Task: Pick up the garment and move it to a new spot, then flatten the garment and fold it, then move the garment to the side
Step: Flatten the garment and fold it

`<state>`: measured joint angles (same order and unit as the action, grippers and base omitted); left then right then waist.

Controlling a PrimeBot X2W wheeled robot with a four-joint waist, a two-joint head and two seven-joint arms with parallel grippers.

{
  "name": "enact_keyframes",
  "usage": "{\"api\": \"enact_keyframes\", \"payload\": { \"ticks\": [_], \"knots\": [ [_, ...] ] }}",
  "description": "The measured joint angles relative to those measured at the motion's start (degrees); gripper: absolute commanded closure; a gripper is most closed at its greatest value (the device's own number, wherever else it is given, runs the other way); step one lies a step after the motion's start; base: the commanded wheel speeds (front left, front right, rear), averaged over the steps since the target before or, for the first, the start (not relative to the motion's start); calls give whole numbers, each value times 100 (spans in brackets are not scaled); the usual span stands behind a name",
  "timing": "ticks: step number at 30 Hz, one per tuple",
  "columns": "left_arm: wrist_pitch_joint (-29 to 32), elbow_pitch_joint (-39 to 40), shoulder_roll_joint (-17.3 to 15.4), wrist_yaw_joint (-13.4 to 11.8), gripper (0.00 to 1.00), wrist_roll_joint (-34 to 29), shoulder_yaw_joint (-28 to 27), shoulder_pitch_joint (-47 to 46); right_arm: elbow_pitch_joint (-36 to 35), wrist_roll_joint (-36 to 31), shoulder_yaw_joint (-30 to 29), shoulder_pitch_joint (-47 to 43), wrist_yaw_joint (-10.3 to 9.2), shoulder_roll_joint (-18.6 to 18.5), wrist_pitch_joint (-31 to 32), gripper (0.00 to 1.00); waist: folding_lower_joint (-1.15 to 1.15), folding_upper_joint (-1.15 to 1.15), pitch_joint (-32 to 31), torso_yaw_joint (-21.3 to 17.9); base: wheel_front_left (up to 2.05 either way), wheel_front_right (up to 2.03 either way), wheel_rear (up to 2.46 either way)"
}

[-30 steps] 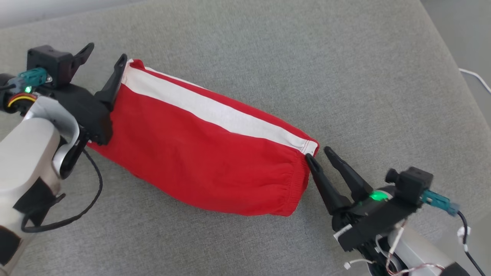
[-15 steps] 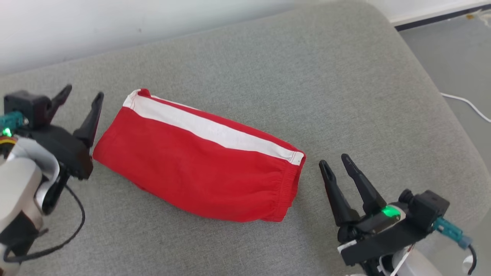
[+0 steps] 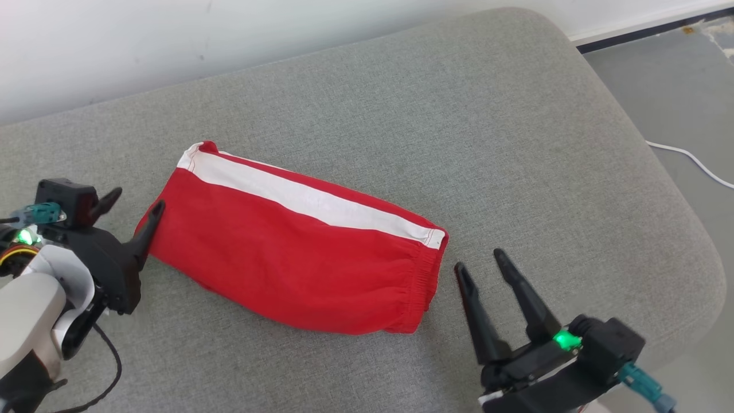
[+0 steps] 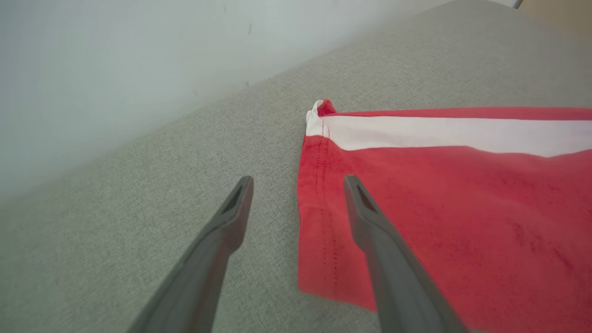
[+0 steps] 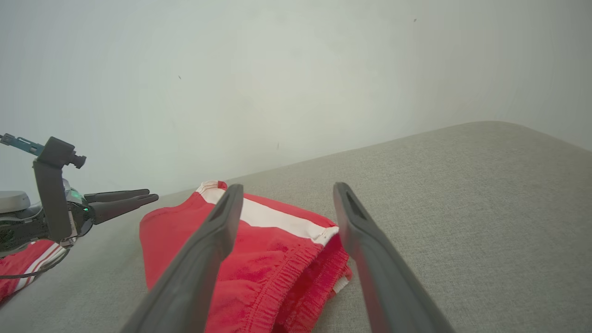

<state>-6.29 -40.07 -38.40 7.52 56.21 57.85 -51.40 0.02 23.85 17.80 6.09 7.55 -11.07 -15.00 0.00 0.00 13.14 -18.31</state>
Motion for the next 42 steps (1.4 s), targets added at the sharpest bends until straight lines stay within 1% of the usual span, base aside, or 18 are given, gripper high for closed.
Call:
{"api": "enact_keyframes", "payload": {
  "ticks": [3, 7, 12, 17, 18, 19, 20, 21, 27, 34, 38, 42],
  "knots": [
    [286, 113, -79, 0, 0, 103, 125, 2, 58, -131, 37, -71, 0, 103, 0, 0, 0, 0, 13, 0, 0, 0, 0],
    [770, 192, -191, 0, 0, 207, 333, 4, 191, -334, 107, -84, 0, 103, 1, 0, 0, 0, 45, -16, 0, 0, 0],
    [1013, 151, -232, 0, 0, 349, 387, 1, 272, -346, 134, -77, 0, 154, 1, 0, 0, 0, 88, -98, 0, 0, 0],
    [1198, 18, -158, 0, 0, 502, 376, 3, 308, -346, 191, -57, 0, 171, 1, 0, 0, 0, 134, -207, 0, 0, 0],
    [1249, 5, -135, 0, 22, 545, 390, 7, 308, -346, 193, -54, 0, 171, 1, 0, 0, 0, 145, -222, 0, 0, 0],
    [1263, 2, -118, 0, 22, 559, 404, 11, 308, -345, 196, -53, 0, 171, 1, 0, 0, 0, 156, -233, 0, 0, 0],
    [1263, 2, -118, 0, 75, 559, 404, 11, 308, -345, 196, -53, 0, 171, 1, 0, 0, 0, 156, -233, 0, 0, 0],
    [1262, 1, -111, 0, 100, 582, 405, 9, 307, -345, 193, -53, 0, 170, 0, 0, 0, 0, 167, -240, 0, 0, 0],
    [1069, 0, -55, 2, 100, 590, 435, 0, 315, -346, 132, -65, 0, 146, 0, 0, 0, 0, 132, -162, 0, 0, 0],
    [577, 229, 62, -8, 100, 743, 309, 236, 330, -355, 63, -136, 0, 99, 0, 0, 0, 0, -57, 111, 0, 0, 0],
    [241, 478, 65, -133, 100, 847, 238, 620, 398, -355, -70, -257, 0, 94, 0, 0, 0, 0, -194, 330, 0, 0, 0],
    [-79, 818, 56, -357, 100, 1003, 175, 1082, 490, -354, -188, -410, 0, 87, 0, 0, 0, 0, -348, 569, 0, 0, 0]
  ]
}}
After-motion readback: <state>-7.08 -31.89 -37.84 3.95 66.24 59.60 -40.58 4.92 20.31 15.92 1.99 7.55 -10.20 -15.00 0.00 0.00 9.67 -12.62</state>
